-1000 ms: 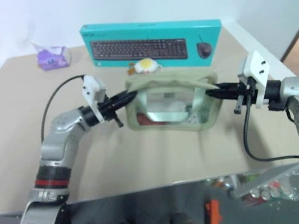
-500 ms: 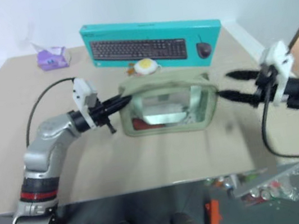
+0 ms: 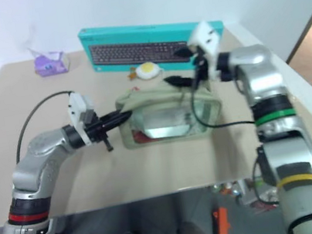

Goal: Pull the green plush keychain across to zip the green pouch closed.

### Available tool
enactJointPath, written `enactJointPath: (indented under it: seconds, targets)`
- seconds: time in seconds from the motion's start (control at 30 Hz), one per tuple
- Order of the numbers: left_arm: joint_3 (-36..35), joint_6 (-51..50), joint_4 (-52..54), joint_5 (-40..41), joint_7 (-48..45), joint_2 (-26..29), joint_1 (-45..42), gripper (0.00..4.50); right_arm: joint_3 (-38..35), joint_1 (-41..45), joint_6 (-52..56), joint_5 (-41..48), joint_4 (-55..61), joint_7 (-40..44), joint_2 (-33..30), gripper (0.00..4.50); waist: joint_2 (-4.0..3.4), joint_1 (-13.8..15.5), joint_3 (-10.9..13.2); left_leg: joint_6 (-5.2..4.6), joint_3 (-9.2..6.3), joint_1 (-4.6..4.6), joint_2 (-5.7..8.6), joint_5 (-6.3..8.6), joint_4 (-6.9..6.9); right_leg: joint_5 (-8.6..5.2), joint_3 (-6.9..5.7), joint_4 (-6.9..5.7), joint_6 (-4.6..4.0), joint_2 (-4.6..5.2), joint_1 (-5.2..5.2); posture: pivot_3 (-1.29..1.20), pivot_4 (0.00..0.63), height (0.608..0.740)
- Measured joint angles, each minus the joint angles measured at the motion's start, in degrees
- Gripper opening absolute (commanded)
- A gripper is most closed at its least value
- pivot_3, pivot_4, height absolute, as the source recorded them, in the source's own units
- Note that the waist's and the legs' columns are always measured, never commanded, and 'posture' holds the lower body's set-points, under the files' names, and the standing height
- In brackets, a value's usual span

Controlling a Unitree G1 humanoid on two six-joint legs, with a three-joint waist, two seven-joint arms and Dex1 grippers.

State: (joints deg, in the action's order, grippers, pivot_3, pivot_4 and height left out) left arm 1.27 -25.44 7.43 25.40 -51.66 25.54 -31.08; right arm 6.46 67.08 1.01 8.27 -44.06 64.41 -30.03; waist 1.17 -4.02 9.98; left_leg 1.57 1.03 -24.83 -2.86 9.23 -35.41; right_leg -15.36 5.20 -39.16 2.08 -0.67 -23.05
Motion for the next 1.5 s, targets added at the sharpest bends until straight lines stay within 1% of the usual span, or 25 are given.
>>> enactJointPath:
  seconds: [0.07,0.2,0.33,0.47,0.63,0.83,1.13,1.17,1.23,1.27,1.3,1.37,1.47,1.5]
  targets:
    - [0.1,0.0,0.5,0.1,0.0,0.2,0.1,0.0,0.8,3.7,-3.1,-1.9,-5.8,0.6,2.6,4.47,0.0,0.0,0.0,0.09,-0.03,-0.09,0.01,0.1,0.0,-0.01,-0.04,0.02,0.01,0.04,-0.05,0.0,0.15,0.74]
    - [0.1,0.0,0.6,0.1,0.2,0.2,0.1,0.0,2.5,4.9,-4.6,-3.1,-9.3,6.0,4.3,4.47,0.0,0.1,0.0,0.1,-0.21,-0.19,0.0,0.16,0.02,-0.06,-0.26,0.04,-0.06,0.03,-0.09,0.0,0.15,0.74]
    - [0.4,-0.1,1.1,0.3,0.6,0.1,0.2,0.0,4.3,1.6,-2.7,-2.9,-4.3,14.6,3.6,4.47,-0.01,0.1,0.0,0.1,-0.38,-0.18,-0.02,0.16,0.02,-0.08,-0.38,-0.02,-0.14,-0.02,-0.09,0.0,0.15,0.74]
    - [0.6,-1.0,1.1,1.2,0.7,-0.2,0.2,0.0,4.6,-2.5,1.6,-2.3,2.6,17.5,2.8,4.47,-0.01,0.1,0.0,0.14,-0.46,-0.18,-0.01,0.11,-0.04,-0.06,-0.44,-0.06,-0.18,-0.03,-0.05,0.0,0.15,0.74]
    - [0.6,-1.2,0.8,1.6,1.5,-0.5,0.2,0.0,4.5,-3.9,2.8,-2.4,5.5,15.8,4.0,4.47,0.0,0.1,0.0,0.14,-0.48,-0.17,-0.01,0.07,-0.06,-0.04,-0.45,-0.06,-0.21,-0.04,-0.03,0.0,0.15,0.74]
    - [0.2,-1.3,0.3,1.5,3.2,-1.4,0.1,0.0,3.6,-3.0,2.8,-2.8,3.3,10.9,6.7,4.47,0.0,-0.1,0.0,0.15,-0.5,-0.14,-0.07,0.06,-0.04,-0.01,-0.45,-0.07,-0.25,-0.1,-0.03,0.0,0.15,0.74]
    - [0.1,-1.5,0.3,1.5,4.0,-1.9,0.1,0.0,3.3,-3.1,3.7,-3.0,3.1,10.3,8.1,4.47,0.0,-0.1,0.0,0.15,-0.5,-0.14,-0.08,0.06,-0.05,0.0,-0.45,-0.07,-0.26,-0.12,-0.03,0.0,0.15,0.74]
    - [0.1,-1.5,0.3,1.5,4.0,-1.9,0.1,0.0,3.3,-3.1,3.6,-3.0,3.0,10.2,8.2,4.23,0.0,-0.2,0.0,0.15,-0.5,-0.13,-0.08,0.06,-0.05,0.0,-0.45,-0.07,-0.26,-0.12,-0.03,0.0,0.15,0.74]
    - [-0.2,-1.9,0.3,1.5,4.1,-1.9,0.1,0.0,2.9,-3.1,3.4,-3.0,2.4,10.1,9.4,3.9,0.0,-0.3,0.0,0.15,-0.49,-0.11,-0.13,0.06,-0.04,0.01,-0.44,-0.07,-0.29,-0.17,-0.03,0.0,0.15,0.74]
    - [-0.3,-2.0,0.3,1.5,4.1,-1.9,0.1,0.0,2.8,-3.1,3.4,-3.0,2.3,10.0,9.8,3.42,0.0,-0.4,0.0,0.15,-0.49,-0.11,-0.16,0.06,-0.04,0.03,-0.42,-0.07,-0.31,-0.21,-0.04,0.0,0.15,0.74]
    - [-0.5,-2.0,0.3,1.5,4.2,-2.0,0.1,0.0,2.8,-3.1,3.4,-3.0,2.3,10.0,10.3,3.05,0.0,-0.4,0.0,0.15,-0.49,-0.11,-0.19,0.06,-0.04,0.04,-0.42,-0.07,-0.33,-0.25,-0.06,0.0,0.15,0.74]
    - [-1.0,-2.0,0.3,1.5,4.3,-2.0,0.1,0.0,2.4,-3.1,3.4,-2.9,2.3,10.1,11.4,2.44,0.0,-0.5,0.0,0.16,-0.54,-0.11,-0.25,0.06,-0.04,0.05,-0.46,-0.08,-0.35,-0.31,-0.06,0.0,0.15,0.74]
    - [-1.2,-2.0,0.3,1.5,4.7,-2.2,0.1,0.0,2.0,-3.1,3.5,-2.6,2.3,10.1,12.2,1.32,0.0,-0.4,0.0,0.16,-0.55,-0.13,-0.24,0.05,-0.04,0.05,-0.47,-0.08,-0.36,-0.3,-0.06,0.0,0.15,0.74]
    - [-1.1,-2.0,0.3,1.4,4.8,-2.3,0.1,0.0,2.0,-3.1,3.5,-2.4,2.3,10.1,12.3,0.89,0.0,-0.4,0.0,0.17,-0.54,-0.14,-0.22,0.05,-0.04,0.05,-0.46,-0.08,-0.35,-0.27,-0.05,0.0,0.15,0.74]
